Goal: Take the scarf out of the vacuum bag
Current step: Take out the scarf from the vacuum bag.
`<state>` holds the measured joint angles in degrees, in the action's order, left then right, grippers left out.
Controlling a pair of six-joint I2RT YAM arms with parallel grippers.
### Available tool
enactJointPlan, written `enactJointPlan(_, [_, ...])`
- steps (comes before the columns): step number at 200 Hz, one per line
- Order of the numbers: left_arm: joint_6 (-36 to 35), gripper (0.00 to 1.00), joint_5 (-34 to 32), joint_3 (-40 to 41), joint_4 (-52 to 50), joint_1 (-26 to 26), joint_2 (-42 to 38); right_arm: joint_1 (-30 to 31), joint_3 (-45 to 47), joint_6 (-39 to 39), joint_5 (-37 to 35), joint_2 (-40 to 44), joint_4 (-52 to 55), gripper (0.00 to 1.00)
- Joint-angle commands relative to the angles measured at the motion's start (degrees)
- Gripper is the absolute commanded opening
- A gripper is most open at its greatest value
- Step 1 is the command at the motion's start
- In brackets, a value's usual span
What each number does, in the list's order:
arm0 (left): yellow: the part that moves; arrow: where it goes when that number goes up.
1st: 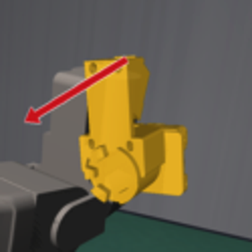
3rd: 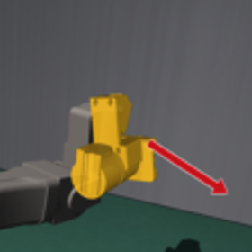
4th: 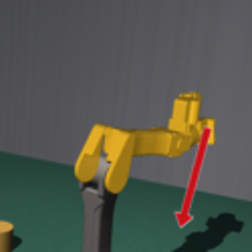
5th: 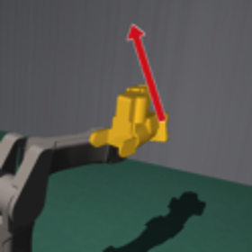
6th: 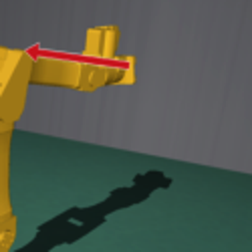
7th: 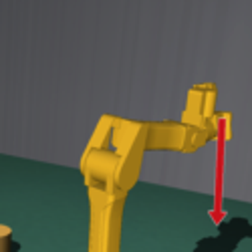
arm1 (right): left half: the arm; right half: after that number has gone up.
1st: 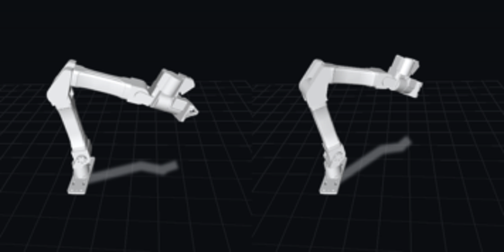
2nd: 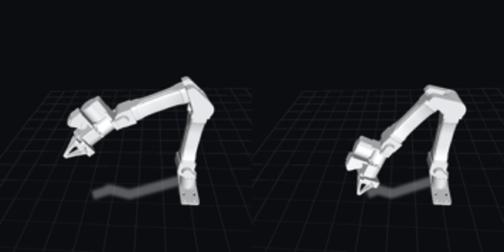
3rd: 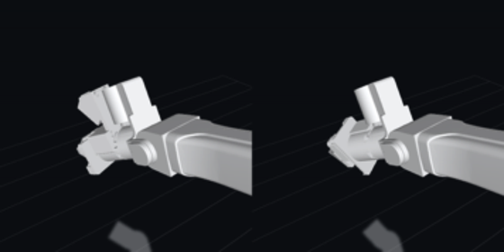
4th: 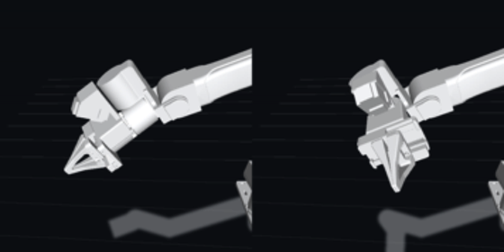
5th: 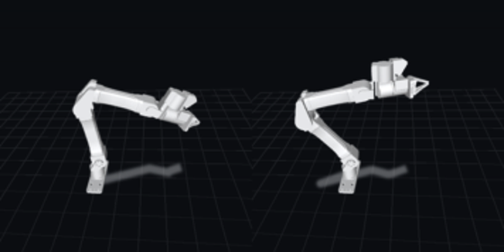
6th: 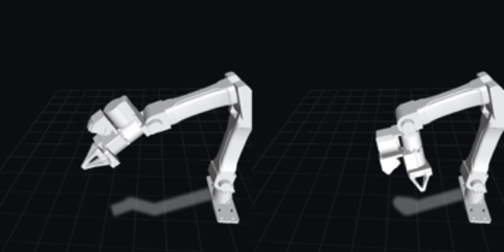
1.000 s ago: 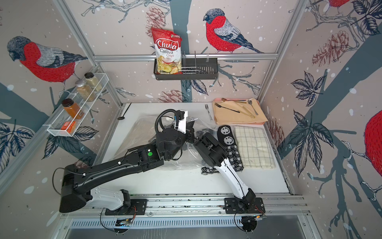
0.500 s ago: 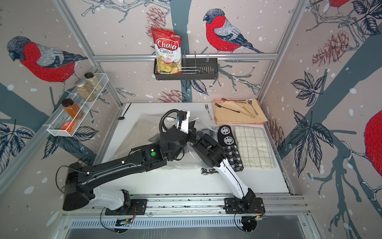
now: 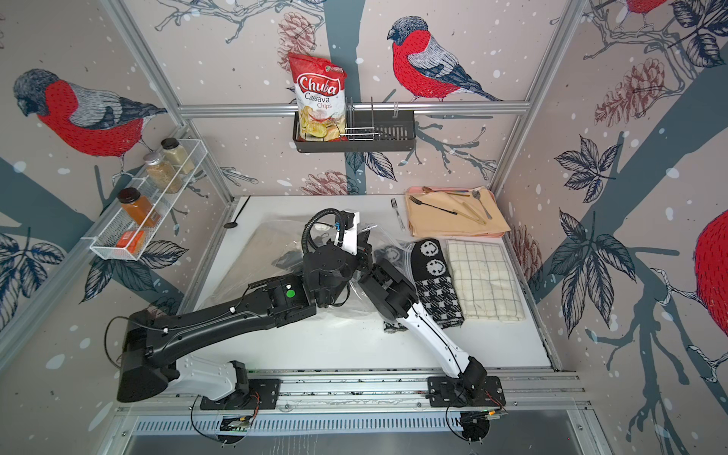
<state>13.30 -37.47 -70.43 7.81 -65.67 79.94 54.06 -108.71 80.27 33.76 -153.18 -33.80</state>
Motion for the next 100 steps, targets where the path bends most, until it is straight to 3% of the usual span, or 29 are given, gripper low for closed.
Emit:
enactJointPlan(1, [0.2, 0.00, 1.4, -0.1, 3.4, -0.2, -0.3, 0.8, -1.2, 0.7, 2.1, -2.0, 5.7, 0.67])
enactJointPlan(16, [0.2, 0.00, 1.5, 0.1, 3.5, -0.3, -0.5, 1.2, -1.0, 2.9, 4.7, -2.6, -1.7, 0.68])
enactJointPlan(36, [0.0, 0.00, 1.4, 0.1, 3.7, -0.3, -0.5, 1.7, -2.8, 14.5, 8.6, -7.4, -20.8, 0.68])
enactJointPlan(55, [0.0, 0.00, 1.6, -0.1, 3.7, -0.3, -0.1, 2.0, -4.8, 18.4, 9.4, -9.5, -27.1, 0.66])
enactJointPlan(75, [0.1, 0.00, 1.8, -0.2, 3.7, -0.3, 0.0, 2.3, -5.1, 13.2, 9.8, -7.3, -21.9, 0.65])
enactJointPlan(100, [0.1, 0.00, 1.8, -0.3, 3.5, -0.2, 0.2, 2.3, -5.4, -0.8, 7.5, -3.5, -2.3, 0.67])
